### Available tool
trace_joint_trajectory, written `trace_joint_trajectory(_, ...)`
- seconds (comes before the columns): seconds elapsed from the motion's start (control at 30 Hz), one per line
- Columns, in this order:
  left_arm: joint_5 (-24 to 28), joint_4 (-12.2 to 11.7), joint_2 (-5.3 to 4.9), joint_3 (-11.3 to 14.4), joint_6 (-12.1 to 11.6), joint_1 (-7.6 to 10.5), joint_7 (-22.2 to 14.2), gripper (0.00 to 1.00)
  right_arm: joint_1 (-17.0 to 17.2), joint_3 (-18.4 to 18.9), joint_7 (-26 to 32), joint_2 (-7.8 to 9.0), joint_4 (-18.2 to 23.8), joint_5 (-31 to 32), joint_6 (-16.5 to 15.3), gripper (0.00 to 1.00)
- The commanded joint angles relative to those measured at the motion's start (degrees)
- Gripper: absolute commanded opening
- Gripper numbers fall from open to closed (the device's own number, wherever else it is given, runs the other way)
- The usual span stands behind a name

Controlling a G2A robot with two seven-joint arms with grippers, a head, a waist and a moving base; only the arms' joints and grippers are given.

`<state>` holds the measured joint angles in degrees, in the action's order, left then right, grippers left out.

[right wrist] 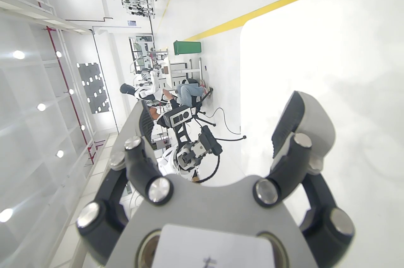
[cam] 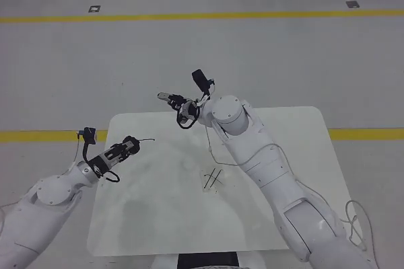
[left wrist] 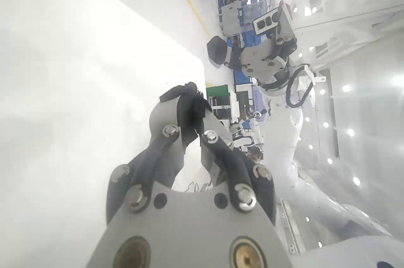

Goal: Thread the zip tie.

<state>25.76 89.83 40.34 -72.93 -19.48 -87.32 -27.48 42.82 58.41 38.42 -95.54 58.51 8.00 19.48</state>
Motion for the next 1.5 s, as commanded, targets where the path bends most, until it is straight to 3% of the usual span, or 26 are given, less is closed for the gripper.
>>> trace_joint_trajectory(0.0, 0.0, 0.0, 0.0, 0.0, 0.0, 0.0, 0.0, 0.0, 0.0, 0.0, 0.0, 0.0, 0.0, 0.0, 0.0, 1.0)
trace_joint_trajectory(0.87, 0.77, 0.08, 0.15, 0.14, 0.34, 0.02, 0.31, 0.0, 0.0, 0.0, 0.0, 0.0, 0.0, 0.0, 0.0, 1.0)
trace_joint_trajectory(0.97, 4.17, -1.19, 0.39, -0.29, 0.7, 0.65, -2.04, 0.0, 0.0, 0.0, 0.0, 0.0, 0.0, 0.0, 0.0, 1.0)
trace_joint_trajectory(1.17, 14.97, -5.24, 1.01, -0.97, 1.19, 2.99, -10.71, 0.0, 0.0, 0.0, 0.0, 0.0, 0.0, 0.0, 0.0, 1.0)
trace_joint_trajectory(1.47, 27.96, -12.31, 3.02, 1.95, 2.9, 8.25, -21.76, 0.0, 0.0, 0.0, 0.0, 0.0, 0.0, 0.0, 0.0, 1.0)
